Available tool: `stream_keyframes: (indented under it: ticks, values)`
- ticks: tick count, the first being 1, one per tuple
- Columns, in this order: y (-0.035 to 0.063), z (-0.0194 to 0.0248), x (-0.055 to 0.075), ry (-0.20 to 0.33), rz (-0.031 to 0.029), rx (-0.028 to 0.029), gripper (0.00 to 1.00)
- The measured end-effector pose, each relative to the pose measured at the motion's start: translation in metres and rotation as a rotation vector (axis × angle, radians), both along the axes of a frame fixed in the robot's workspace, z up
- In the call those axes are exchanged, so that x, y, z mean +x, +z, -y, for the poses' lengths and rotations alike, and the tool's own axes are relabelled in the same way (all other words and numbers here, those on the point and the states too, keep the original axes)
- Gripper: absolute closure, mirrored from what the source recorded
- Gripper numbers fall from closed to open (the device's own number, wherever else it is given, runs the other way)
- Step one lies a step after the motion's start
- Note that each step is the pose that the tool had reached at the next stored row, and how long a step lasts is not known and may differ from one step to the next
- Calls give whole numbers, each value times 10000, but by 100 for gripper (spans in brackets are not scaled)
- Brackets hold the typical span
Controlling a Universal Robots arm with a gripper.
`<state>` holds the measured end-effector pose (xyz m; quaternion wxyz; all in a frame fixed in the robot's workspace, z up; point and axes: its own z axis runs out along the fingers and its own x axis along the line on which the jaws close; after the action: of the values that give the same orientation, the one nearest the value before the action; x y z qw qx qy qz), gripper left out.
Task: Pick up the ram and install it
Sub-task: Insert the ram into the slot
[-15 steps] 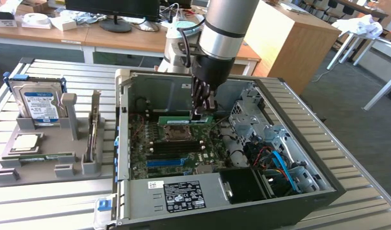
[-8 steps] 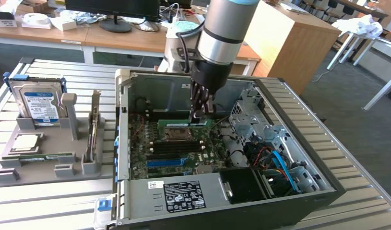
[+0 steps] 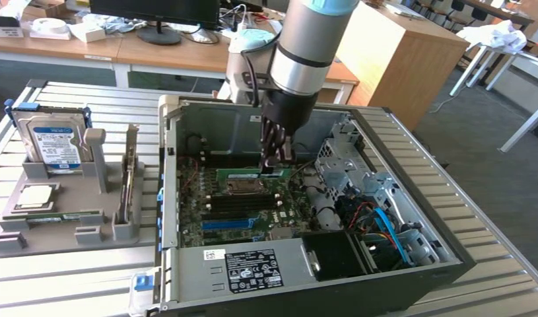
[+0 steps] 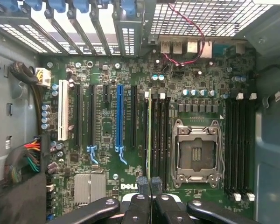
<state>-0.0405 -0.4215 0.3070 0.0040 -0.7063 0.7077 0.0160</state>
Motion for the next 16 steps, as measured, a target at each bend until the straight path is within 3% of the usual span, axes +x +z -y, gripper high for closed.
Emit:
stream_keyframes:
  ticks: [16]
  values:
    - [-128,0,-3,0,1,1,89]
